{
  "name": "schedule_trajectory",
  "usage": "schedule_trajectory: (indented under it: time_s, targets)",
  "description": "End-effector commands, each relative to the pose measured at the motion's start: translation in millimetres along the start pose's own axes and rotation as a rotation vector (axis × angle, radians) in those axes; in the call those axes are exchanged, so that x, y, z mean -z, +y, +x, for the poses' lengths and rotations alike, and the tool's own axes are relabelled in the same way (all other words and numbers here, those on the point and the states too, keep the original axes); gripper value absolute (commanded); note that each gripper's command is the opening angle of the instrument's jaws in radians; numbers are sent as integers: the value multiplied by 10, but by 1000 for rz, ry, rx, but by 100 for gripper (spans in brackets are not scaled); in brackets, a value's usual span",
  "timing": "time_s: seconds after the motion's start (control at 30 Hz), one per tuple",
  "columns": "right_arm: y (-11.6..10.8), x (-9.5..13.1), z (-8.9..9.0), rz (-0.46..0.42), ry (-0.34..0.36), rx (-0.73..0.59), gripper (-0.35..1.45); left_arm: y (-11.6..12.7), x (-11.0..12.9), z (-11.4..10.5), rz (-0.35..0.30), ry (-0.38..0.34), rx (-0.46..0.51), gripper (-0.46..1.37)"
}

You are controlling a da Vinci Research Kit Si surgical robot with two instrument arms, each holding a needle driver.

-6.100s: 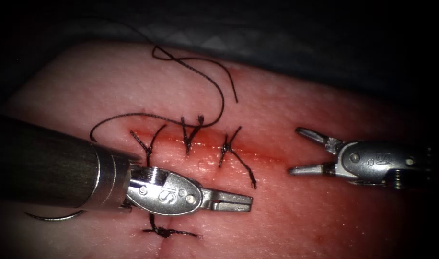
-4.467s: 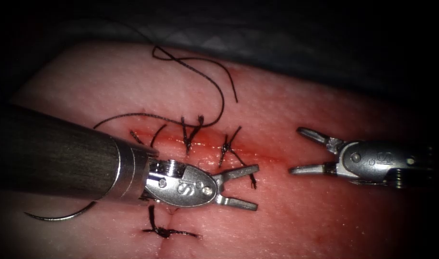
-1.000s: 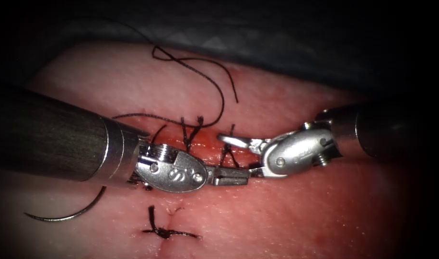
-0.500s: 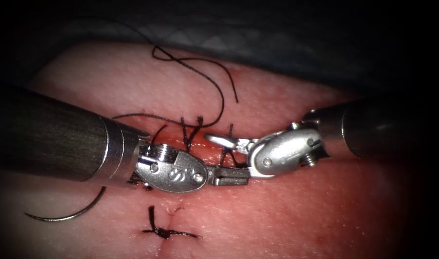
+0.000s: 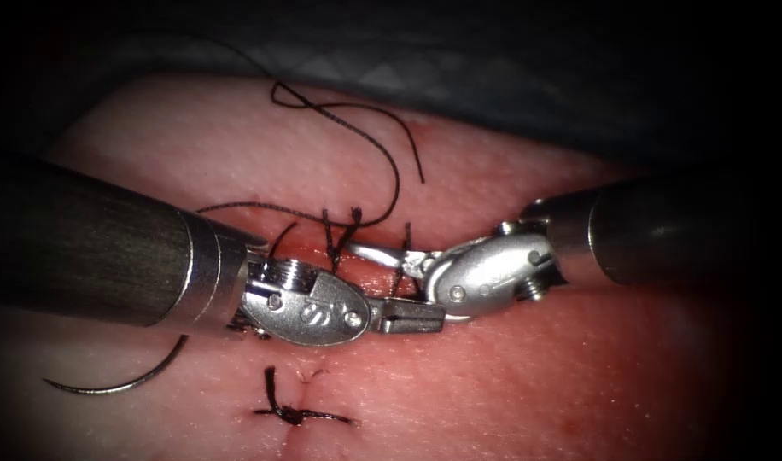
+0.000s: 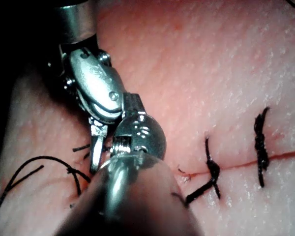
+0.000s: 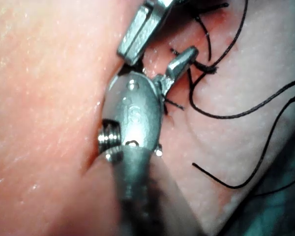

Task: Wound Closure
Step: Cut the tail of the suture with right jaws

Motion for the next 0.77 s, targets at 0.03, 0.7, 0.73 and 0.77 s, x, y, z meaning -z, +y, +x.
schedule_trajectory:
  time_s: [0.03,0.7,0.73,0.77]
  targets:
    - [0,-1,0,1,0,0,115,0,0,0,-4,-2,0,-35]
    - [1,-3,1,1,0,4,114,0,0,0,-3,1,0,-35]
    - [1,-2,2,1,0,4,114,0,0,0,-3,1,0,-35]
    - [1,-2,2,1,0,4,114,0,0,0,-3,1,0,-35]
